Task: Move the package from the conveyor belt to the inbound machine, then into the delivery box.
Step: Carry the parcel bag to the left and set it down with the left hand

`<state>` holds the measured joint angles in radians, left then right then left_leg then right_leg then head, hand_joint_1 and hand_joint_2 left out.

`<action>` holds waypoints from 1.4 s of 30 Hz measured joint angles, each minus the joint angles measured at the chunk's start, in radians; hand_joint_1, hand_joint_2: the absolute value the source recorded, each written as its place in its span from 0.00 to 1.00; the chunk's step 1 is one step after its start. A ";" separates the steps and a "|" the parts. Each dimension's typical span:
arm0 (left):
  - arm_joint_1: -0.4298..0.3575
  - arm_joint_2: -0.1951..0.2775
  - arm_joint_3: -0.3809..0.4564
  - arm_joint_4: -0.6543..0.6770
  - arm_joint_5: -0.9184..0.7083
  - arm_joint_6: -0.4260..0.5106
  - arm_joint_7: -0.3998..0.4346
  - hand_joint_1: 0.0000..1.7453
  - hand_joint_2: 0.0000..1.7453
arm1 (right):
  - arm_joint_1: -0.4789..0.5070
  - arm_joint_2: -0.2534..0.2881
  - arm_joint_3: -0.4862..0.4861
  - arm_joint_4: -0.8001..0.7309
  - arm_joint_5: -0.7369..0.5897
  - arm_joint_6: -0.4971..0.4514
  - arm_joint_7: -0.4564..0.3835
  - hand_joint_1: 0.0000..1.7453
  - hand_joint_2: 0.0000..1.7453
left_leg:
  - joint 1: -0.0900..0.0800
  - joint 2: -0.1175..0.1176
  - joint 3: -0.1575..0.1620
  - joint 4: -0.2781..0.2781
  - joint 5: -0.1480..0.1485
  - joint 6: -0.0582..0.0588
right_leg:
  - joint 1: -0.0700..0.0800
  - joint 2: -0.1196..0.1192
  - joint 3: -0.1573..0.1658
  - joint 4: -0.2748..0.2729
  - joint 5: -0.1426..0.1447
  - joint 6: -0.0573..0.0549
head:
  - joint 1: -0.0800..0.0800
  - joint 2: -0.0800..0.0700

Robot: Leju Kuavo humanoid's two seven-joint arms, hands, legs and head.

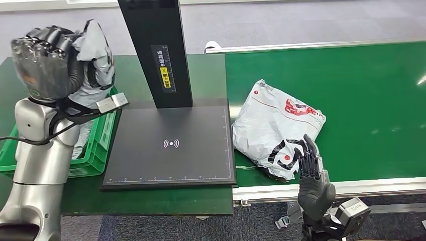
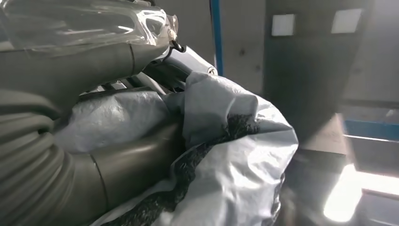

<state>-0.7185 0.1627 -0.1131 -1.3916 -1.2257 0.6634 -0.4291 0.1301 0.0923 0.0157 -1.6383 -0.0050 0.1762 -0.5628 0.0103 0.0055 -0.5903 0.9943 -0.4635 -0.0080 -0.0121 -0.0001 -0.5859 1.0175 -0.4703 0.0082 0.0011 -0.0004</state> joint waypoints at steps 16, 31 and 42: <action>-0.086 0.080 0.228 0.153 -0.106 -0.001 0.085 1.00 1.00 | 0.021 -0.007 0.015 -0.002 -0.010 -0.003 -0.019 0.00 0.00 | 0.000 0.000 -0.001 0.000 0.000 0.000 | 0.000 0.000 -0.001 0.000 0.000 0.000 | 0.000 0.000; -0.172 0.225 0.242 0.543 -0.319 -0.001 0.404 1.00 1.00 | 0.022 -0.004 0.016 -0.031 -0.009 -0.004 0.009 0.00 0.00 | 0.001 0.002 -0.001 0.000 0.000 0.000 | 0.002 0.001 -0.002 0.001 0.000 -0.001 | 0.000 0.000; -0.173 0.265 0.131 0.746 -0.321 -0.025 0.594 0.45 1.00 | 0.021 0.018 0.014 -0.045 0.027 0.044 0.019 0.00 0.00 | 0.001 0.001 -0.002 0.000 0.000 0.000 | 0.001 0.001 -0.002 0.000 0.000 -0.001 | 0.000 0.000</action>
<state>-0.8914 0.4279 0.0175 -0.6451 -1.5469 0.6380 0.1646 0.1507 0.1107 0.0295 -1.6830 0.0224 0.2198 -0.5442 0.0112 0.0065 -0.5920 0.9943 -0.4633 -0.0083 -0.0108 0.0009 -0.5880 1.0171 -0.4699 0.0071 0.0013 -0.0002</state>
